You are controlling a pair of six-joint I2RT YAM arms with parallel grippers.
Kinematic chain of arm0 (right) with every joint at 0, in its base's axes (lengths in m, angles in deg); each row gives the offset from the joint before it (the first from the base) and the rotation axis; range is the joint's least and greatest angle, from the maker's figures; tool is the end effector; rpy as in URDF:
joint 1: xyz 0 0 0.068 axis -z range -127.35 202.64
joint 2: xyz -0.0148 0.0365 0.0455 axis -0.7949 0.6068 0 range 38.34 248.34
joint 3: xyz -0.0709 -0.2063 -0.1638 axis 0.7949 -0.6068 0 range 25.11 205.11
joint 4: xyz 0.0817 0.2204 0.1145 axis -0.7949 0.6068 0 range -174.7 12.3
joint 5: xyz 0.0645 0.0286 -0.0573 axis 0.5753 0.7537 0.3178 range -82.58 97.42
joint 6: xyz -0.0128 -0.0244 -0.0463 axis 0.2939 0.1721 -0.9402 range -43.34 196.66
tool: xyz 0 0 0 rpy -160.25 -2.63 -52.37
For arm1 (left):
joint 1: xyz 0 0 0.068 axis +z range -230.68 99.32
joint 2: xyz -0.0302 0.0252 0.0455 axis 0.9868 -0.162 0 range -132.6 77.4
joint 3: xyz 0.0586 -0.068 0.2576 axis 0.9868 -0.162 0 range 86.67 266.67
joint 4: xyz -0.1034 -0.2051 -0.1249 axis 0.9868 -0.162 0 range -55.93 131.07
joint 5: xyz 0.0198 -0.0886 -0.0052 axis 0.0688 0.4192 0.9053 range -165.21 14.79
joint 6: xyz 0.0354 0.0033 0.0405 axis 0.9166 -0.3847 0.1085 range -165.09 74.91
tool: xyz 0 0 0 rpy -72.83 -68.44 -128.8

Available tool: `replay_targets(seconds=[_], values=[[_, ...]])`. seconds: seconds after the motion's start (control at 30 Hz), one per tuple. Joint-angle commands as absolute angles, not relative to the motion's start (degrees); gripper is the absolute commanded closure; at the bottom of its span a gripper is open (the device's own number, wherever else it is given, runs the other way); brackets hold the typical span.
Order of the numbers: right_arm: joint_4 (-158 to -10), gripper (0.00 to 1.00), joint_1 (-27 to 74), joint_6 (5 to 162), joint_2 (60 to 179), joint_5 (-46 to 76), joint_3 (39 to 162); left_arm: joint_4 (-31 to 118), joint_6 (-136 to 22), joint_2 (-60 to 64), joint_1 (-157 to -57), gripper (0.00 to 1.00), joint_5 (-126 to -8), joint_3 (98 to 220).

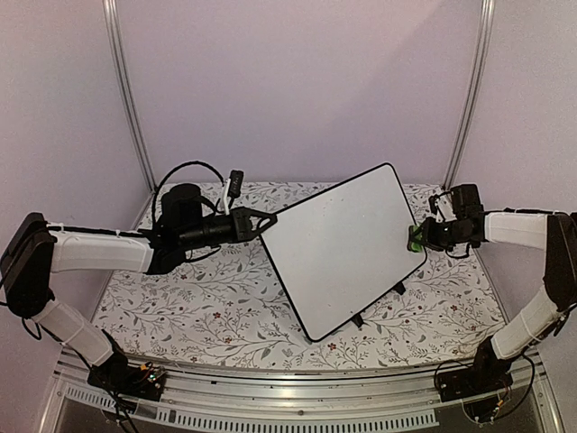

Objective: Erase the whiteboard
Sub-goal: Erase the whiteboard at the center of the board.

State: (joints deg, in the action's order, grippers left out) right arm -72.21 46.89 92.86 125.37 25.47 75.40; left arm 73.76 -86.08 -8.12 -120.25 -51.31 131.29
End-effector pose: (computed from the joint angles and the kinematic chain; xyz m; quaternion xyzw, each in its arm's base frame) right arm 0.3063 0.0419 0.1970 0.0299 0.9269 0.2098 0.3097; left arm 0.2446 -0.2209 0.2463 0.1264 0.7412 -0.5335 0.3874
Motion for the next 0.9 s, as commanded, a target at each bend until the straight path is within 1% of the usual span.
replay_targets(seconds=[0.0, 0.2, 0.33, 0.7, 0.87], values=[[-72.2, 1.00, 48.5, 92.1, 126.1, 26.9, 68.9, 73.6, -83.1, -9.4, -120.8, 1.00, -45.5, 130.6], [-73.7, 1.00, 49.8, 91.9, 124.4, 27.7, 63.2, 73.8, -83.2, -9.6, -120.9, 1.00, -45.3, 130.7], [-74.0, 1.00, 49.9, 92.1, 123.9, 27.9, 63.0, 73.9, -83.2, -9.9, -120.9, 1.00, -45.2, 130.7], [-72.6, 1.00, 49.9, 93.8, 127.4, 30.1, 74.8, 74.0, -83.2, -10.0, -120.8, 1.00, -45.2, 130.4], [-72.5, 1.00, 49.9, 94.0, 128.2, 31.5, 77.8, 74.1, -83.2, -10.1, -120.9, 1.00, -45.2, 130.4]])
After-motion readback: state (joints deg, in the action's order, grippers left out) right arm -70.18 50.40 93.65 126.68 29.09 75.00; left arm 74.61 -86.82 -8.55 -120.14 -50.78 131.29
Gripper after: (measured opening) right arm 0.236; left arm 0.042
